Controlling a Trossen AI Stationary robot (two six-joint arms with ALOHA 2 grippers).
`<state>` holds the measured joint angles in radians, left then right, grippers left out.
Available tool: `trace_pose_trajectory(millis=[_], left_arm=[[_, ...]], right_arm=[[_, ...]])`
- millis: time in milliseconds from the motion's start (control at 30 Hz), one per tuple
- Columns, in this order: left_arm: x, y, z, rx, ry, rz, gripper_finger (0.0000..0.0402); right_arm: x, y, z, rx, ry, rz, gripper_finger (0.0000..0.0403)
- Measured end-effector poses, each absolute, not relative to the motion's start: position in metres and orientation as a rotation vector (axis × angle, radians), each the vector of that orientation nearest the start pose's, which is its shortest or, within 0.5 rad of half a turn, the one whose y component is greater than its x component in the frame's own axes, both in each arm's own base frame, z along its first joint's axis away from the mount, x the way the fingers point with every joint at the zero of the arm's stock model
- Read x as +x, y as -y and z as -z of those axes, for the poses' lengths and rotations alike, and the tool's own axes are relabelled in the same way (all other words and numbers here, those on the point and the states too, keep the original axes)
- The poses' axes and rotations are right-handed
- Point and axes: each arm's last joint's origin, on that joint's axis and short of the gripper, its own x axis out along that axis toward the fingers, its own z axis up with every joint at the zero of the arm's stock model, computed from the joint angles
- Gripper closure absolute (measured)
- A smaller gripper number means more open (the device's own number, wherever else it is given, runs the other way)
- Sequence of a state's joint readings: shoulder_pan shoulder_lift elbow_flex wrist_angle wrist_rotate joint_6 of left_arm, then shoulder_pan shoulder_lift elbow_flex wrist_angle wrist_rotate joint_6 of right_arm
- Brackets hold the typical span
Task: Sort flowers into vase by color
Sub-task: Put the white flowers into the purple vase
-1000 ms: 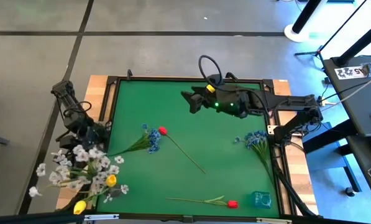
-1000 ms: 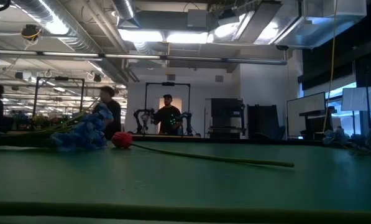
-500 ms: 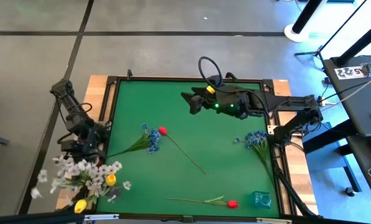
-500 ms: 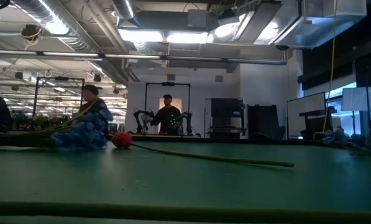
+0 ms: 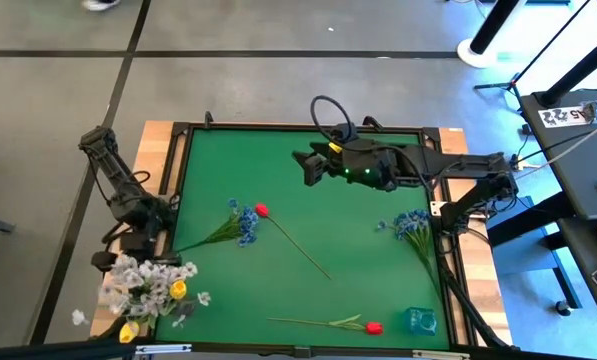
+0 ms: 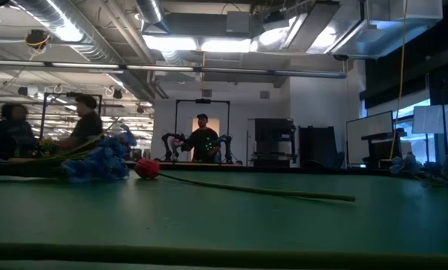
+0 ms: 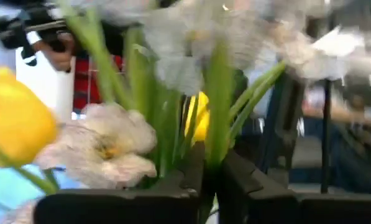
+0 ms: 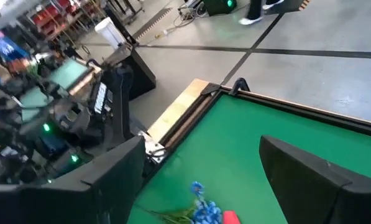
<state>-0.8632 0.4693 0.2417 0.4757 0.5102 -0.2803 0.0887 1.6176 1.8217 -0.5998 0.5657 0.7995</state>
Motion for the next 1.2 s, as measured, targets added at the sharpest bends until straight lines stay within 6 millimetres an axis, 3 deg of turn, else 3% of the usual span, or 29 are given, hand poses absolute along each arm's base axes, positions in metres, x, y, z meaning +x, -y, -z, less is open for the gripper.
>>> trace_pose_trajectory(millis=[267,400,667,800,900,1000,1200], left_arm=[[0.072,0.098,-0.267,-0.614,-0.070,1.331,0.0306],[0.072,0.099,-0.266,-0.749,-0.280,1.322,0.0281],[0.069,0.098,-0.281,-1.019,-0.584,1.329,0.0287],[0.064,0.093,-0.312,-1.037,-0.513,1.353,0.0298],[0.063,0.089,-0.322,-1.022,-0.559,1.272,0.0304],[0.066,0.085,-0.321,-0.998,-0.581,1.111,0.0307],[0.073,0.086,-0.299,-0.942,-0.687,0.834,0.0310]], right_arm=[[0.348,-0.007,-0.437,0.582,-0.202,0.584,0.0086],[0.351,-0.002,-0.435,0.563,-0.246,0.521,0.0086],[0.366,-0.003,-0.419,0.442,-0.345,0.460,0.0086],[0.375,-0.004,-0.405,0.415,-0.407,0.460,0.0086],[0.379,-0.004,-0.397,0.390,-0.450,0.458,0.0086],[0.383,-0.004,-0.390,0.353,-0.486,0.458,0.0086],[0.388,-0.004,-0.380,0.335,-0.530,0.465,0.0086]])
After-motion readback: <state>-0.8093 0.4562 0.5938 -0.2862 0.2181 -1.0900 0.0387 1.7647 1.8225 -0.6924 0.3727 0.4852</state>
